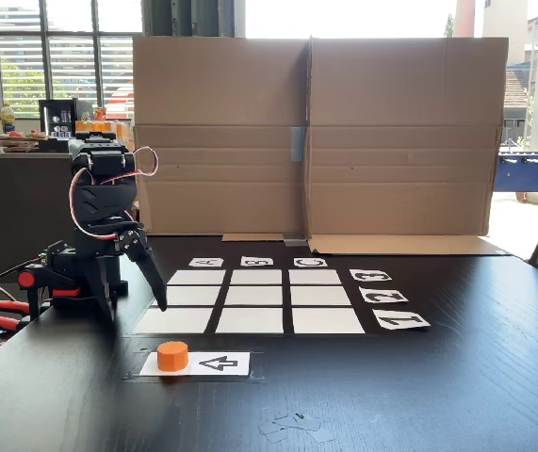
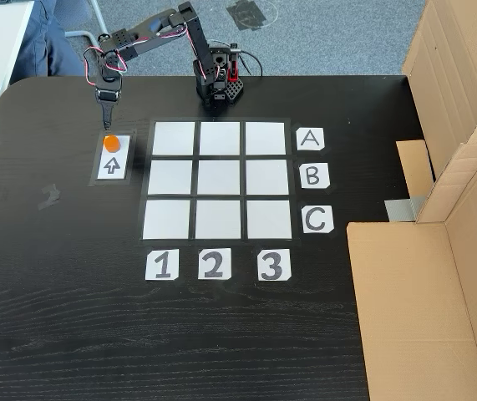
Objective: Pick up the round, orange token and place it in the grid on square A1.
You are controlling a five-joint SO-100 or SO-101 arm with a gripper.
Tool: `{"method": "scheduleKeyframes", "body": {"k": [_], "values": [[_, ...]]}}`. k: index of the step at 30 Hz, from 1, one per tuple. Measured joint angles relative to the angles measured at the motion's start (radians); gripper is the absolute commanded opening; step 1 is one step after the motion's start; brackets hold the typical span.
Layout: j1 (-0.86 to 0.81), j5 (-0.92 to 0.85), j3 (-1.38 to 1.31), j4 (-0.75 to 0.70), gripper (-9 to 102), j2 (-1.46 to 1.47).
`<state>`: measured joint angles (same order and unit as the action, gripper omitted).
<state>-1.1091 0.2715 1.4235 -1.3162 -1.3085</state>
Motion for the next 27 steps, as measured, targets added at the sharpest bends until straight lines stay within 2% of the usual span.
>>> {"method": "scheduleKeyframes", "body": {"k": [27], "values": [[0.075,0.049,-0.152,0.006,32,0.219]]}}
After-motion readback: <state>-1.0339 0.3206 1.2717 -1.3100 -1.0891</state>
